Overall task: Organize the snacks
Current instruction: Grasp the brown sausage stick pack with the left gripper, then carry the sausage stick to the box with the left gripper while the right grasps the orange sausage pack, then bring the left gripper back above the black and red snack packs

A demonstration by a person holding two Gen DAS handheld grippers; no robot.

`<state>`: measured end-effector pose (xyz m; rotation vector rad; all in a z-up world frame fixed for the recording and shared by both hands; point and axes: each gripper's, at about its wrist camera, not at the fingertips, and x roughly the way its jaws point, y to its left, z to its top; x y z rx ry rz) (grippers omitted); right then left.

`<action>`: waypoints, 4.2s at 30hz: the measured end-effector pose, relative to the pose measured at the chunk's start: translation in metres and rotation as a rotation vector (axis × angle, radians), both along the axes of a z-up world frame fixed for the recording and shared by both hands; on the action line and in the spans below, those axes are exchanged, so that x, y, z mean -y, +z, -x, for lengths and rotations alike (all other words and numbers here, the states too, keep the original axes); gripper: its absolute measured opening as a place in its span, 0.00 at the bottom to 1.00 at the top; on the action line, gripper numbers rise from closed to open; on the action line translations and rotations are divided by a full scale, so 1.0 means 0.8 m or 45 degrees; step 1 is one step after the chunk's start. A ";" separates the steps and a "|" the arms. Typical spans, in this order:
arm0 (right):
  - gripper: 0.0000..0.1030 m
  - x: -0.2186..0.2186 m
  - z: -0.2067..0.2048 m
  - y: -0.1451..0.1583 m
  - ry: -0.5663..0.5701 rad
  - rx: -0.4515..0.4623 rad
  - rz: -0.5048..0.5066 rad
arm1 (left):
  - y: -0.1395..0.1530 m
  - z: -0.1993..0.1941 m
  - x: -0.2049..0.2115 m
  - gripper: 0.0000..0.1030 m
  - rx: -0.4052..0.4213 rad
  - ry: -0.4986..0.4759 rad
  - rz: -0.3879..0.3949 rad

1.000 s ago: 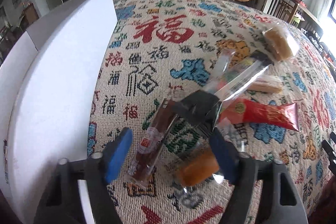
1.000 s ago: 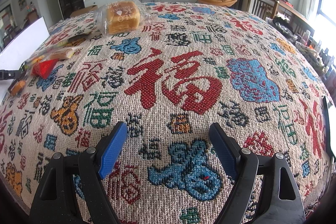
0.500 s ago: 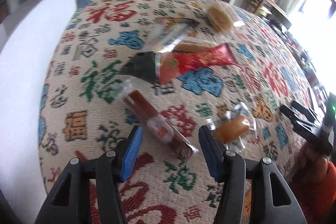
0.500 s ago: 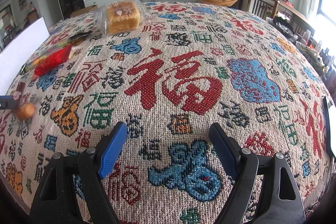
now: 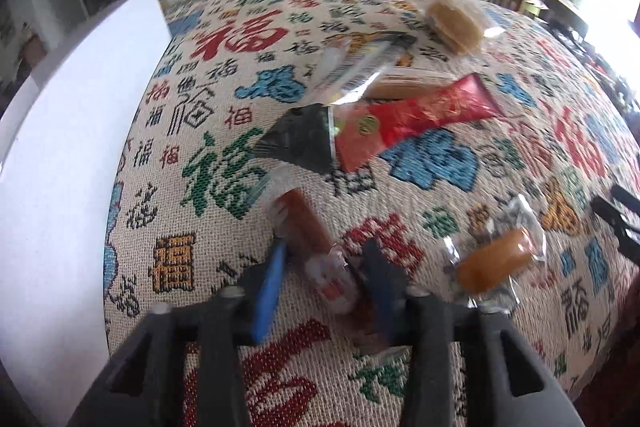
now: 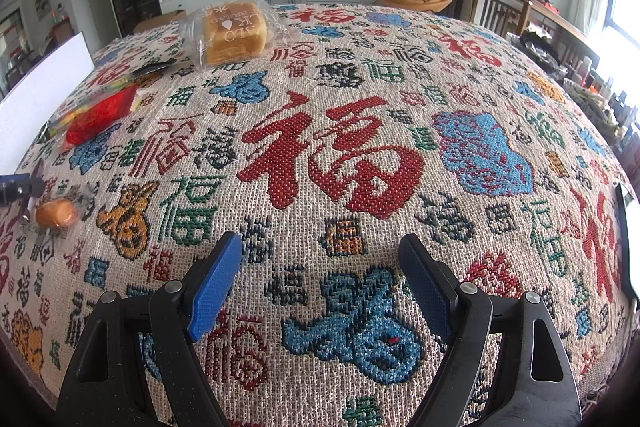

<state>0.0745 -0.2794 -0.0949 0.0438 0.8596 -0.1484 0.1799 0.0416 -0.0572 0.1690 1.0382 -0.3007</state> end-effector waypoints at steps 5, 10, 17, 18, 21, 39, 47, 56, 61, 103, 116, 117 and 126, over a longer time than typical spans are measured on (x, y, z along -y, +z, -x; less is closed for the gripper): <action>0.81 0.000 0.000 0.000 0.000 0.000 0.000 | 0.010 0.016 -0.026 0.18 -0.016 -0.053 -0.047; 0.81 0.000 0.000 0.000 0.000 0.000 -0.001 | 0.003 0.028 -0.033 0.24 -0.015 -0.102 -0.125; 0.81 0.000 0.001 0.000 0.000 0.002 -0.001 | 0.000 0.028 -0.043 0.31 0.047 -0.018 -0.064; 0.81 -0.001 0.001 0.000 0.000 0.002 -0.002 | 0.000 0.029 -0.044 0.21 0.033 -0.028 -0.020; 0.82 0.000 0.001 0.001 0.000 0.000 -0.002 | 0.002 0.035 -0.042 0.17 0.054 -0.032 -0.015; 0.50 -0.284 -0.128 0.019 1.345 -0.530 0.184 | 0.059 0.112 -0.103 0.17 0.088 0.068 0.398; 0.41 -0.289 -0.145 0.025 1.168 -0.641 0.185 | 0.045 0.116 -0.119 0.17 0.055 0.109 0.462; 0.41 -0.293 -0.121 0.012 1.120 -0.655 0.170 | 0.044 0.119 -0.113 0.17 0.046 0.102 0.468; 0.39 -0.271 -0.127 0.028 1.002 -0.653 0.026 | 0.059 0.123 -0.120 0.17 0.073 0.116 0.518; 0.72 0.004 -0.080 0.061 -0.069 0.028 0.064 | 0.025 0.037 0.012 0.89 0.098 0.066 0.186; 0.79 0.068 -0.094 0.024 -0.264 -0.036 -0.036 | -0.015 -0.020 0.006 0.97 0.123 0.117 0.086; 0.80 0.067 -0.094 0.024 -0.266 -0.040 -0.029 | -0.015 -0.020 0.009 0.98 0.120 0.112 0.069; 0.85 0.071 -0.100 0.022 -0.286 -0.048 -0.017 | -0.016 -0.019 0.012 1.00 0.115 0.111 0.042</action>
